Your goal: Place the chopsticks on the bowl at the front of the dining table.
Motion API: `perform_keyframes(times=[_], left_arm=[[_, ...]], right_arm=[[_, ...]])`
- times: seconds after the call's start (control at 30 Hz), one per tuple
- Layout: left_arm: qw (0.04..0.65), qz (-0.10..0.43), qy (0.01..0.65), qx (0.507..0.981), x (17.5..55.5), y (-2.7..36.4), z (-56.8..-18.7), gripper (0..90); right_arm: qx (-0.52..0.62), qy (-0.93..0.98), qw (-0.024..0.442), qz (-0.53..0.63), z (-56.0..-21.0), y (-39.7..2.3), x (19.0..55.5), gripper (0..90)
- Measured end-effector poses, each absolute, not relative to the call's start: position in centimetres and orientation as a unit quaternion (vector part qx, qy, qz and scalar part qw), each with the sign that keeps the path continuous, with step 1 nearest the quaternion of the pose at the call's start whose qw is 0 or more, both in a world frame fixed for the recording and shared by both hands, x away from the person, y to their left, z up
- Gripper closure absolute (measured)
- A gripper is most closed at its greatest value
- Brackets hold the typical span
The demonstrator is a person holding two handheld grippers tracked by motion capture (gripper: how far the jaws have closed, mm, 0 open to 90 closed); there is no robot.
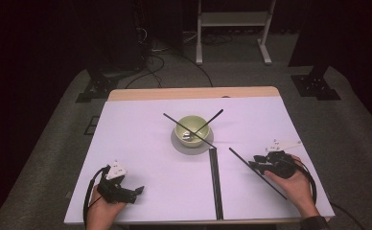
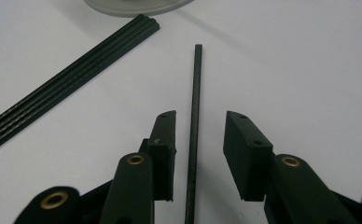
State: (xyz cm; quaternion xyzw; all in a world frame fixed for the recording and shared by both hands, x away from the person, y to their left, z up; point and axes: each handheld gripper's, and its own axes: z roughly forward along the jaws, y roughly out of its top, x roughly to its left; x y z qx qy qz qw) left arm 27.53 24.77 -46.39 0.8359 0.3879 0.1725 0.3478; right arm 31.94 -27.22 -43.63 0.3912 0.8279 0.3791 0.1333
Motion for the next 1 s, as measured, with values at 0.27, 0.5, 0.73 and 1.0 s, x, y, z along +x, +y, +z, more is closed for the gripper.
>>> perform_keyframes(times=[0.27, 0.5, 0.73, 1.0], left_arm=[[0.348, 0.172, 0.388, 0.836, 27.5, 24.8, -46.4, 0.0], [0.348, 0.172, 0.388, 0.836, 27.5, 24.8, -46.4, 0.0], [0.348, 0.172, 0.388, 0.836, 27.5, 24.8, -46.4, 0.0], [0.348, 0.173, 0.388, 0.836, 27.5, 24.8, -46.4, 0.0]], right_arm=[[0.392, 0.830, 0.133, 0.375, -43.9, -26.6, 32.7, 69.9], [0.392, 0.834, 0.127, 0.367, -44.3, -25.9, 33.4, 72.8], [0.392, 0.837, 0.121, 0.363, -44.5, -25.7, 33.7, 75.8], [0.395, 0.840, 0.116, 0.354, -44.9, -25.6, 33.9, 78.5]])
